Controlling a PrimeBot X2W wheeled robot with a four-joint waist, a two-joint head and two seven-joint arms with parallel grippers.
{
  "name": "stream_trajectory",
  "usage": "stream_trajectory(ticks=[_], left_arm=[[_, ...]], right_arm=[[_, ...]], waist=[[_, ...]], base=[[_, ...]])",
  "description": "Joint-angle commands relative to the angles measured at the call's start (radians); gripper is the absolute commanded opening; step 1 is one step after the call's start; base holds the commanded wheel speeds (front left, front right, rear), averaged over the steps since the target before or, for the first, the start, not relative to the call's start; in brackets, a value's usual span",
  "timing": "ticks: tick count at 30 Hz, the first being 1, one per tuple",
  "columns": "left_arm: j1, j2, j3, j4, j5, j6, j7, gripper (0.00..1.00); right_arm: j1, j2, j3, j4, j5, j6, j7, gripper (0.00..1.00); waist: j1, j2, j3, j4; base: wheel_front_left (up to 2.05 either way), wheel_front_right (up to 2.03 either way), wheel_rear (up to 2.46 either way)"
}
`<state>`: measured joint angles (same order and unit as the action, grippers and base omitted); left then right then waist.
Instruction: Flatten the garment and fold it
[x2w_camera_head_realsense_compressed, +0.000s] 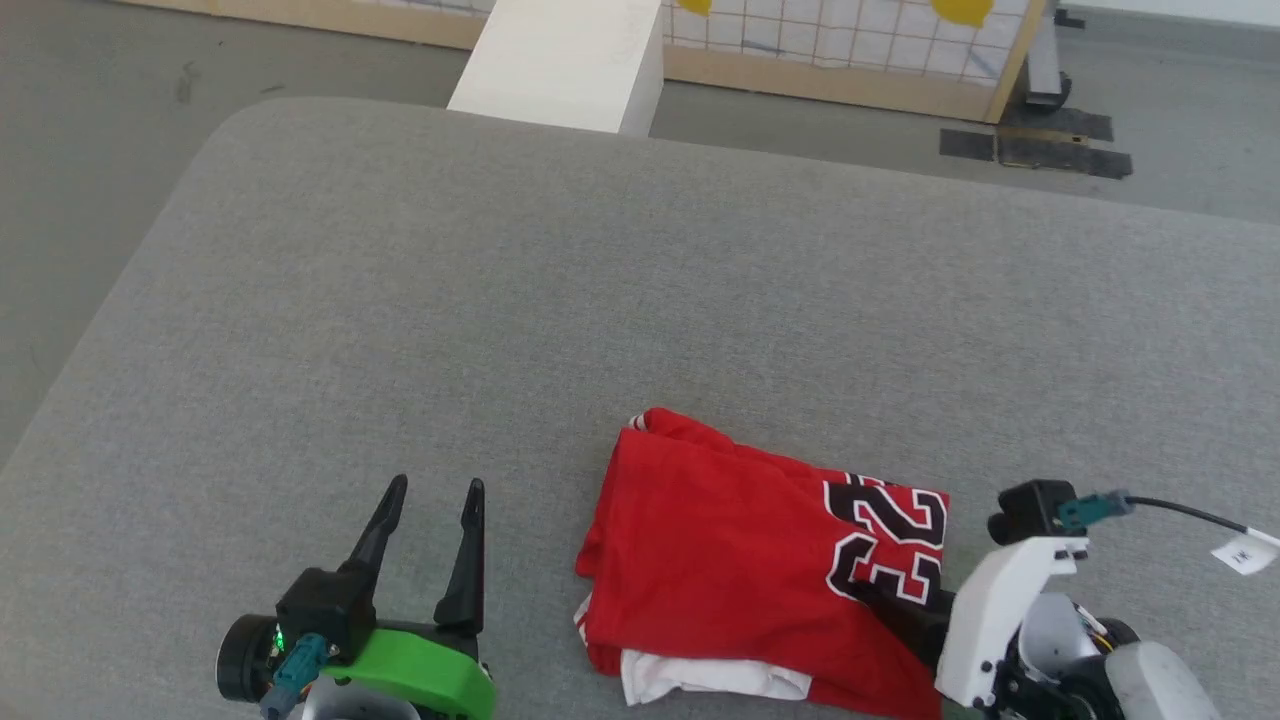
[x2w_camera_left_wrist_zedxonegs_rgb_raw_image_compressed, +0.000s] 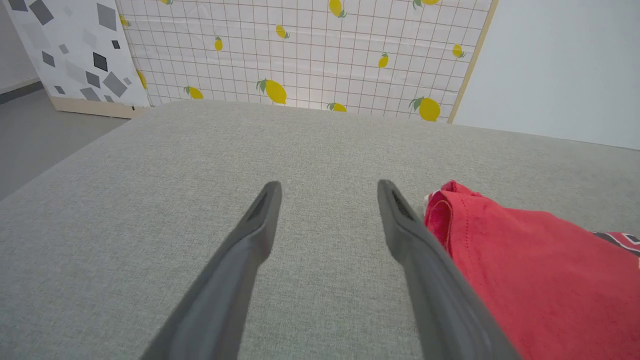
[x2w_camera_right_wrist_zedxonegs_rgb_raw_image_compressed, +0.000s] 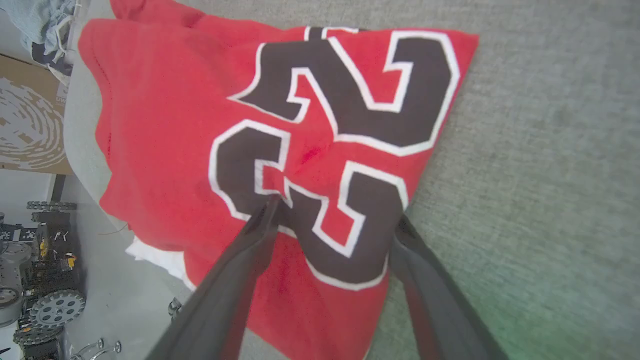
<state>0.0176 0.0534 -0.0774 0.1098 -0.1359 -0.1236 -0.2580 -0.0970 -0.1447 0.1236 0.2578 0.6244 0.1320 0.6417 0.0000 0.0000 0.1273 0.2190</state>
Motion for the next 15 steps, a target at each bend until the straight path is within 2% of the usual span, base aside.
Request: stream_trajectory(ticks=[1, 4, 5, 6, 10, 15], left_arm=[[-0.019, 0.000, -0.001, -0.001, 0.015, -0.007, -0.004, 1.00], [-0.021, 0.000, -0.002, -0.003, 0.015, -0.007, -0.004, 1.00], [-0.022, 0.000, -0.002, -0.002, 0.015, -0.007, -0.004, 1.00], [-0.022, 0.000, -0.003, -0.001, 0.016, -0.007, -0.004, 1.00], [-0.021, 0.000, -0.006, 0.003, 0.017, -0.007, -0.004, 1.00], [-0.009, -0.001, -0.019, 0.006, 0.017, -0.007, -0.004, 1.00]], right_arm=[[-0.010, 0.014, 0.018, 0.032, -0.009, -0.001, -0.001, 1.00], [-0.030, 0.030, 0.064, 0.086, -0.014, -0.001, -0.009, 1.00], [-0.035, 0.032, 0.076, 0.099, -0.018, -0.001, -0.012, 0.45], [-0.039, 0.032, 0.083, 0.109, -0.023, -0.001, -0.019, 0.00], [-0.062, 0.025, 0.101, 0.137, -0.044, -0.001, -0.074, 0.00], [-0.109, -0.025, 0.153, 0.137, -0.127, -0.001, -0.153, 0.00]], waist=[[0.0000, 0.0000, 0.014, 0.015], [0.0000, 0.0000, 0.018, 0.022], [0.0000, 0.0000, 0.019, 0.022], [0.0000, 0.0000, 0.018, 0.023], [0.0000, 0.0000, 0.004, 0.019], [0.0000, 0.0000, -0.030, -0.017]], base=[[0.00, 0.00, 0.00], [0.00, 0.00, 0.00], [0.00, 0.00, 0.00], [0.00, 0.00, 0.00], [0.00, 0.00, 0.00], [0.00, 0.00, 0.00]])
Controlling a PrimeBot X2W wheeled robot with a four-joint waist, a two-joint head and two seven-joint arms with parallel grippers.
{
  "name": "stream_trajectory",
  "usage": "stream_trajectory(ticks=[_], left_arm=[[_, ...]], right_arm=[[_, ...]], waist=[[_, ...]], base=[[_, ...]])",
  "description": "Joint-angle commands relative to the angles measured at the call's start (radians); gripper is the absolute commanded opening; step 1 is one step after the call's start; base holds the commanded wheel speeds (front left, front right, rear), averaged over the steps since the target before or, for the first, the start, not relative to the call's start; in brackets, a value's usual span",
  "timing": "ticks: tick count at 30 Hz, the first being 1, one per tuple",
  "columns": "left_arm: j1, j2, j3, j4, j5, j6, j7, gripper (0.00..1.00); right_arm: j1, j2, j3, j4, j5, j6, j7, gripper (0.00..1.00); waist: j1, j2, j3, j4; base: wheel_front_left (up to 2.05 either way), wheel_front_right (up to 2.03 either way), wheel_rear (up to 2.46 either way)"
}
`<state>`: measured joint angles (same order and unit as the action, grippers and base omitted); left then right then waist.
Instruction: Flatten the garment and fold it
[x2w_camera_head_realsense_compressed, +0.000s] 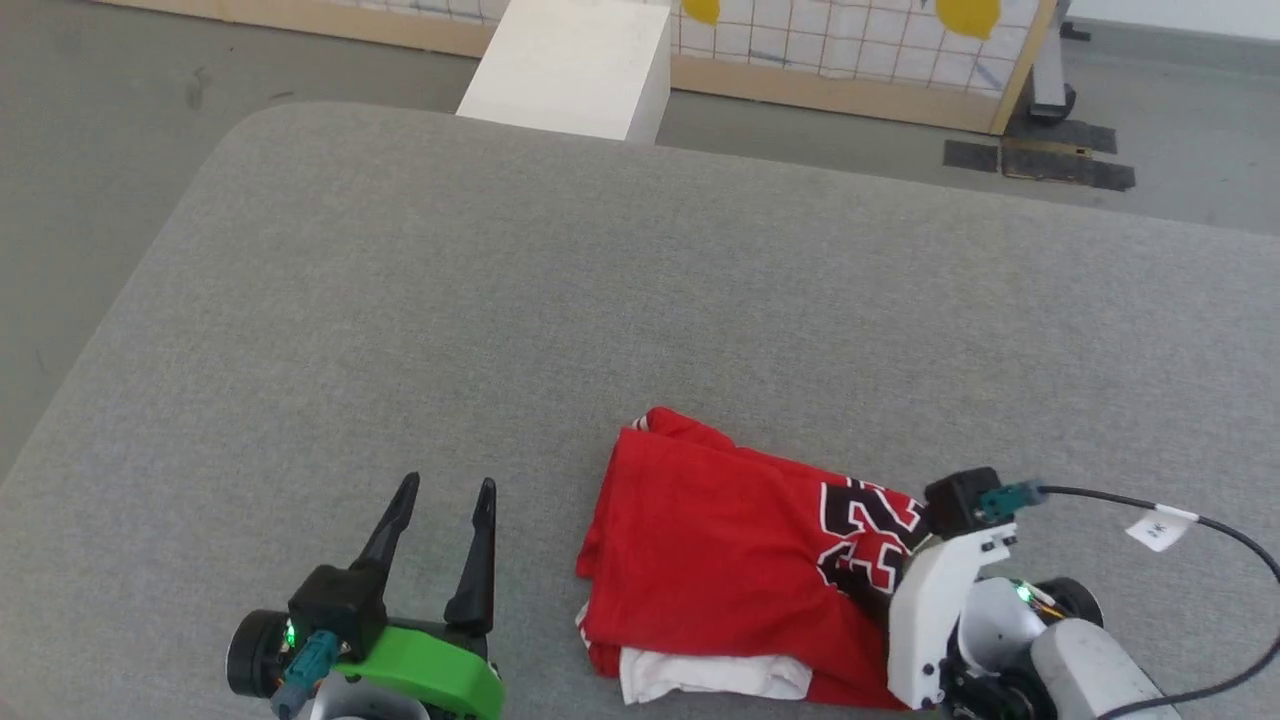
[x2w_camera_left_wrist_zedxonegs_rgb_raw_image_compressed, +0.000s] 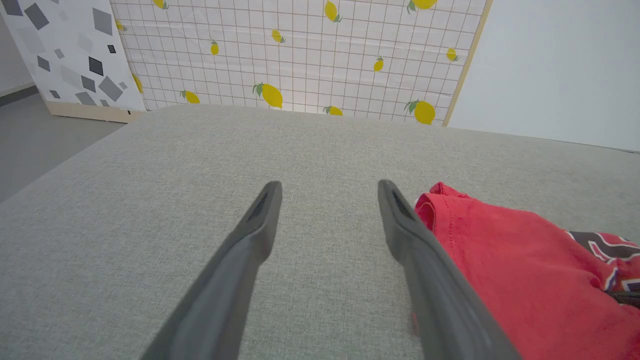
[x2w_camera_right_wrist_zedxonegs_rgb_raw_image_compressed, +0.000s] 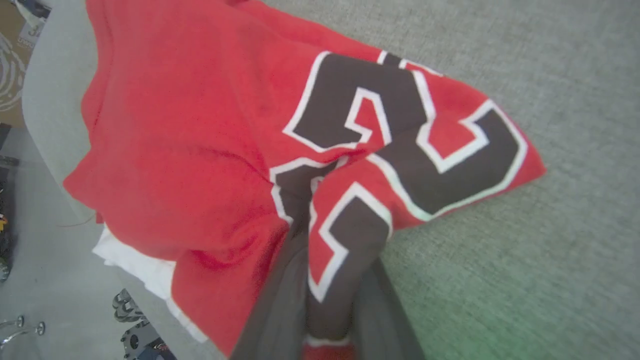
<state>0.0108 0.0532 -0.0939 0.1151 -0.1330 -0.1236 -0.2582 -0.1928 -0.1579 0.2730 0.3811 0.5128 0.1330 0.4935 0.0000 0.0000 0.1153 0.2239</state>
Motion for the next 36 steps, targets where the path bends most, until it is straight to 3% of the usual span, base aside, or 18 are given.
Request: stream_trajectory(ticks=[1, 7, 11, 15, 19, 25, 36], left_arm=[[0.000, -0.001, -0.005, 0.001, 0.014, -0.007, -0.004, 1.00], [0.014, -0.001, -0.038, -0.002, 0.010, -0.007, -0.004, 1.00], [0.027, -0.002, -0.053, -0.021, 0.002, -0.004, -0.004, 1.00], [0.017, -0.003, -0.073, -0.041, -0.007, 0.004, -0.004, 1.00], [-0.018, -0.003, -0.097, -0.055, -0.022, 0.016, -0.004, 1.00], [-0.088, -0.003, -0.121, -0.078, -0.004, 0.018, -0.004, 1.00], [-0.211, 0.026, -0.159, -0.130, 0.046, 0.002, -0.004, 1.00]], right_arm=[[-0.024, -0.026, 0.019, 0.014, -0.037, -0.002, -0.013, 0.00], [-0.107, -0.155, 0.180, -0.003, -0.213, -0.002, 0.004, 0.00], [-0.200, -0.287, 0.346, -0.057, -0.310, -0.002, 0.047, 0.00], [-0.307, -0.420, 0.492, -0.119, -0.343, -0.002, 0.080, 0.00], [-0.388, -0.543, 0.566, -0.152, -0.328, -0.002, 0.096, 0.00], [-0.454, -0.662, 0.524, -0.119, -0.308, -0.002, 0.045, 0.00], [-0.456, -0.728, 0.289, 0.130, -0.376, -0.002, -0.151, 0.00]], waist=[[0.0000, 0.0000, -0.025, -0.033], [0.0000, 0.0000, -0.063, -0.132], [0.0000, 0.0000, -0.063, -0.240], [0.0000, 0.0000, -0.026, -0.346], [0.0000, 0.0000, 0.027, -0.417], [0.0000, 0.0000, 0.138, -0.467], [0.0000, 0.0000, 0.329, -0.430]], base=[[0.00, 0.00, 0.00], [0.00, 0.00, 0.00], [0.00, 0.00, 0.00], [0.00, 0.00, 0.00], [0.00, 0.00, 0.00], [0.00, 0.00, 0.00], [0.00, 0.00, 0.00]])
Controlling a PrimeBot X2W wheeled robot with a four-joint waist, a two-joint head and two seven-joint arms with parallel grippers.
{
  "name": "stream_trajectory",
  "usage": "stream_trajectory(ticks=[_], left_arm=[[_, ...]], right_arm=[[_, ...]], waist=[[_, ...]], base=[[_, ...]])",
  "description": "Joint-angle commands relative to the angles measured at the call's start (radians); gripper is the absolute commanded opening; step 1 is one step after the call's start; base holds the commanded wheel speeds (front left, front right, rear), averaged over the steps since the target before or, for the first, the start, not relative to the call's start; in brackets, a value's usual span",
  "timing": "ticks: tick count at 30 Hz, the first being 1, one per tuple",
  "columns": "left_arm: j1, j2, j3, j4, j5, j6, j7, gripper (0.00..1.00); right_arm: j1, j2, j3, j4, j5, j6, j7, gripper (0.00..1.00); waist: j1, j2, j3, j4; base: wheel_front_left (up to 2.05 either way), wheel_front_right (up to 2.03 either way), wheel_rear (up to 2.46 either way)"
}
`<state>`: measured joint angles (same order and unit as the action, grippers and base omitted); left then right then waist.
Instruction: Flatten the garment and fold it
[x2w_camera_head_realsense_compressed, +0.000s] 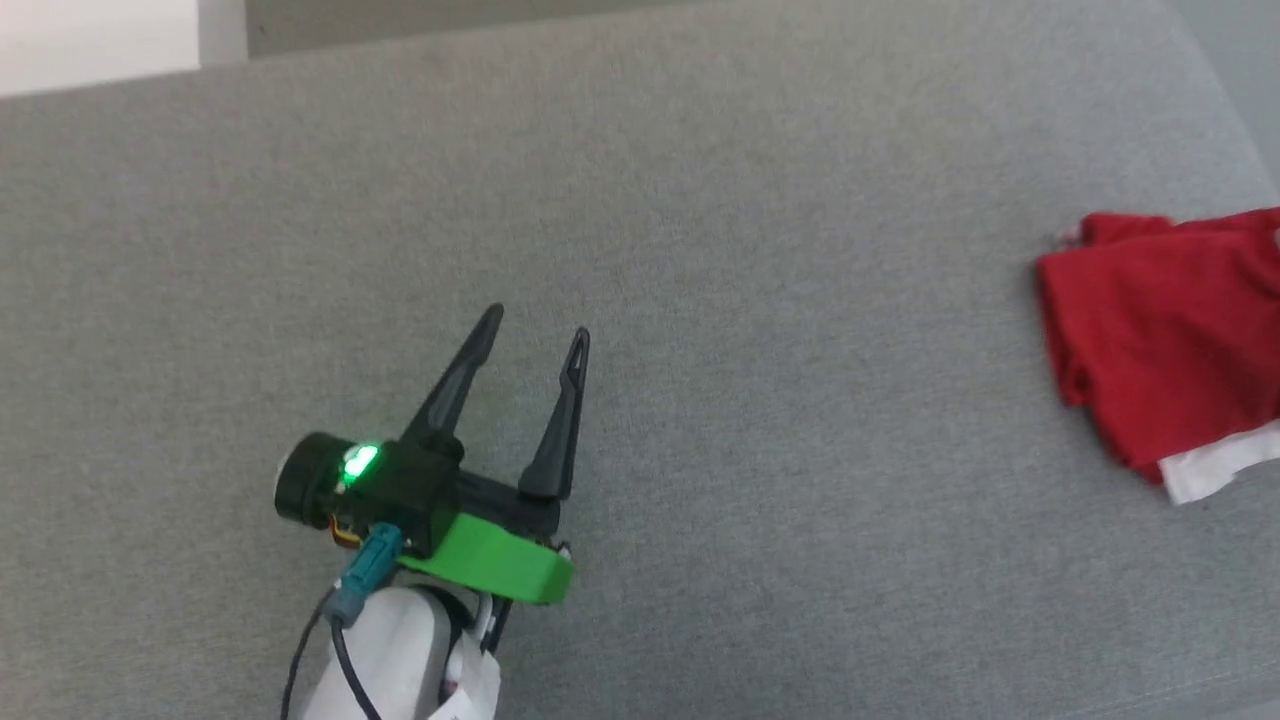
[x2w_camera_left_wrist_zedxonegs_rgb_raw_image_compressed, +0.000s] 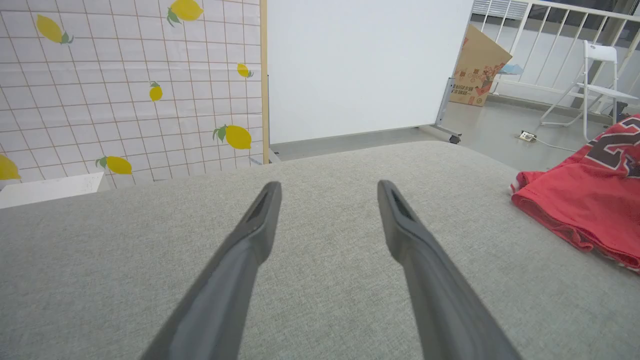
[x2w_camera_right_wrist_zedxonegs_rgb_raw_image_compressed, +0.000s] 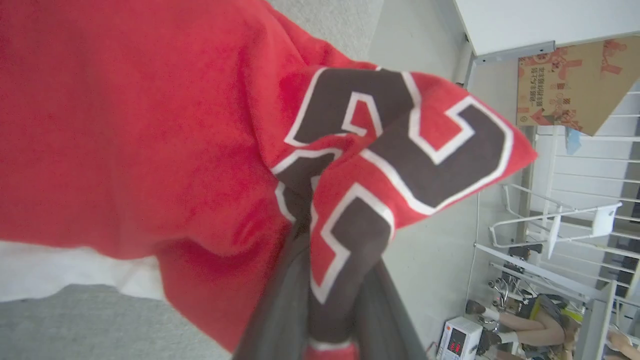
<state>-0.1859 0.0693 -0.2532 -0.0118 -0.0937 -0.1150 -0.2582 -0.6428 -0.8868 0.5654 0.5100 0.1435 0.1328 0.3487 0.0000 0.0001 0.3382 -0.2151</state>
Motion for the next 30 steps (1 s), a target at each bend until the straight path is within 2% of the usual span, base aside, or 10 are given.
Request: stream_trajectory(ticks=[1, 9, 15, 16, 17, 23, 30], left_arm=[[-0.023, 0.013, -0.005, -0.008, 0.011, -0.008, -0.004, 1.00], [-0.062, 0.030, -0.049, -0.025, 0.019, -0.012, -0.004, 1.00], [-0.068, 0.035, -0.049, -0.026, 0.013, -0.013, -0.004, 1.00], [-0.068, 0.035, -0.048, -0.025, 0.012, -0.013, -0.004, 1.00], [-0.068, 0.035, -0.046, -0.023, 0.011, -0.013, -0.004, 1.00], [-0.056, 0.027, -0.037, -0.006, 0.000, -0.013, -0.004, 1.00], [0.000, 0.008, -0.003, 0.019, -0.038, -0.004, -0.004, 1.00]], right_arm=[[-0.002, -0.002, -0.026, 0.029, -0.018, -0.002, -0.027, 0.00], [-0.007, 0.013, -0.193, 0.229, -0.119, -0.002, -0.212, 0.00], [-0.033, 0.051, -0.280, 0.338, -0.199, -0.002, -0.277, 0.00], [-0.040, 0.056, -0.294, 0.346, -0.213, -0.002, -0.291, 0.36], [-0.047, 0.062, -0.310, 0.356, -0.231, -0.002, -0.304, 1.00], [-0.072, 0.096, -0.360, 0.384, -0.303, -0.002, -0.359, 1.00], [-0.097, 0.146, -0.371, 0.359, -0.324, -0.002, -0.416, 1.00]], waist=[[0.0000, -0.0001, 0.121, 0.016], [0.0000, -0.0001, 0.187, 0.062], [0.0000, -0.0001, 0.202, 0.076], [0.0000, -0.0001, 0.201, 0.076], [0.0000, -0.0001, 0.196, 0.077], [0.0000, -0.0001, 0.137, 0.073], [0.0000, -0.0001, -0.010, 0.070]], base=[[0.00, 0.00, 0.00], [0.00, 0.00, 0.00], [0.00, 0.00, 0.00], [0.00, 0.00, 0.00], [0.00, 0.00, 0.00], [0.00, 0.00, 0.00], [0.00, 0.00, 0.00]])
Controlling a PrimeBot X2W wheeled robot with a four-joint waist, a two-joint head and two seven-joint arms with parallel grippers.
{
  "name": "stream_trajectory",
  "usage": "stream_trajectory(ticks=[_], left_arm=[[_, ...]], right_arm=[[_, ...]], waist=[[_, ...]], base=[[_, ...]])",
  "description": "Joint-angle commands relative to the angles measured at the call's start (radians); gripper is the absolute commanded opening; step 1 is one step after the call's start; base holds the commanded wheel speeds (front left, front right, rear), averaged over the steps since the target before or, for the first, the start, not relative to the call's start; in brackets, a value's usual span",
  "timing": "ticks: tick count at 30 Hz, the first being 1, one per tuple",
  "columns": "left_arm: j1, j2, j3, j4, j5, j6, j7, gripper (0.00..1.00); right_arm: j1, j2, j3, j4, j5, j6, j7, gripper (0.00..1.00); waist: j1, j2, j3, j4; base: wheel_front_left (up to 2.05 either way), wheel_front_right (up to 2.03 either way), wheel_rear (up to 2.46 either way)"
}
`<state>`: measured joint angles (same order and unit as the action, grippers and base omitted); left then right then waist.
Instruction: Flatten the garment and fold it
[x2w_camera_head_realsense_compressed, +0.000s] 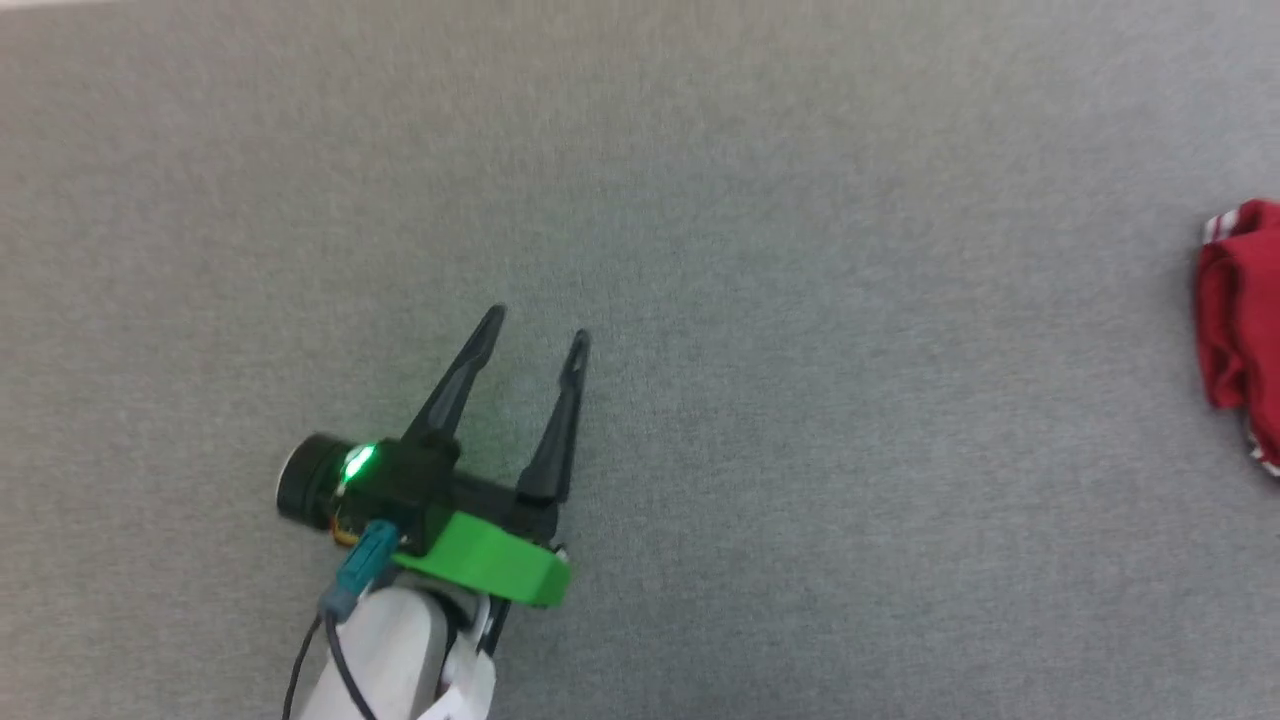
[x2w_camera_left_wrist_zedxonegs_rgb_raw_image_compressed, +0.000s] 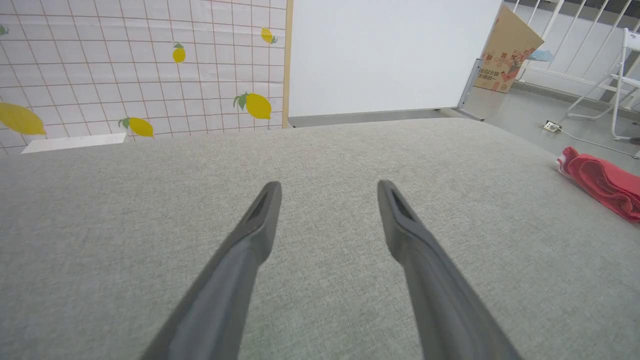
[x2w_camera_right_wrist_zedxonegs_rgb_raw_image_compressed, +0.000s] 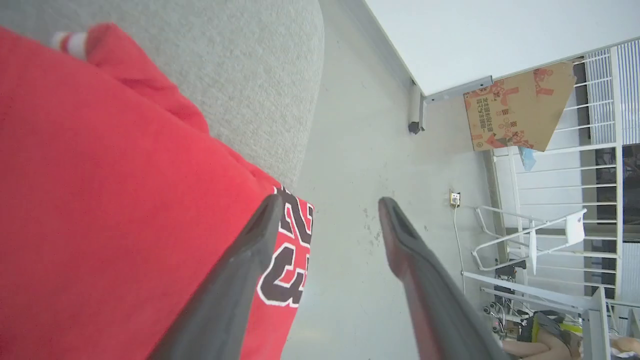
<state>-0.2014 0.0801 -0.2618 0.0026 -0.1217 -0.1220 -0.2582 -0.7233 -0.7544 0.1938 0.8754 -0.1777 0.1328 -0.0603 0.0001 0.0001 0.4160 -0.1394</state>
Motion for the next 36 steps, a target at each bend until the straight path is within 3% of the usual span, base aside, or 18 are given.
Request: stream_trajectory(ticks=[1, 6, 7, 12, 19, 28, 36], left_arm=[[0.027, -0.005, 0.014, 0.009, -0.016, 0.007, -0.004, 1.00], [0.091, -0.013, 0.064, 0.042, -0.036, 0.035, -0.004, 1.00], [0.109, -0.016, 0.089, 0.041, -0.041, 0.051, -0.004, 1.00], [0.154, -0.020, 0.134, 0.045, -0.054, 0.080, -0.004, 1.00], [0.203, -0.022, 0.185, 0.079, -0.047, 0.122, -0.004, 1.00], [0.252, -0.024, 0.215, 0.098, -0.039, 0.140, -0.004, 1.00], [0.287, -0.025, 0.214, 0.151, -0.023, 0.131, -0.004, 1.00]], right_arm=[[-0.018, 0.025, 0.001, -0.014, 0.000, -0.002, -0.014, 1.00], [0.001, 0.094, -0.028, -0.073, 0.047, -0.002, -0.076, 1.00], [0.022, 0.141, -0.041, -0.107, 0.067, -0.002, -0.093, 1.00], [0.093, 0.255, -0.088, -0.224, 0.111, -0.002, -0.128, 1.00], [0.288, 0.425, -0.189, -0.444, 0.174, -0.002, -0.162, 1.00], [0.589, 0.659, -0.292, -0.673, 0.201, -0.002, -0.183, 1.00], [0.771, 0.703, -0.262, -0.707, 0.264, -0.002, -0.193, 1.00]], waist=[[-0.0001, -0.0001, -0.109, -0.006], [-0.0001, -0.0001, -0.220, 0.000], [-0.0001, -0.0001, -0.258, 0.004], [-0.0001, -0.0001, -0.323, 0.023], [-0.0001, -0.0001, -0.386, 0.061], [-0.0001, -0.0001, -0.432, 0.105], [-0.0001, -0.0001, -0.457, 0.124]], base=[[0.00, 0.00, 0.00], [0.00, 0.00, 0.00], [0.00, 0.00, 0.00], [0.00, 0.00, 0.00], [0.00, 0.00, 0.00], [0.00, 0.00, 0.00], [0.00, 0.00, 0.00]])
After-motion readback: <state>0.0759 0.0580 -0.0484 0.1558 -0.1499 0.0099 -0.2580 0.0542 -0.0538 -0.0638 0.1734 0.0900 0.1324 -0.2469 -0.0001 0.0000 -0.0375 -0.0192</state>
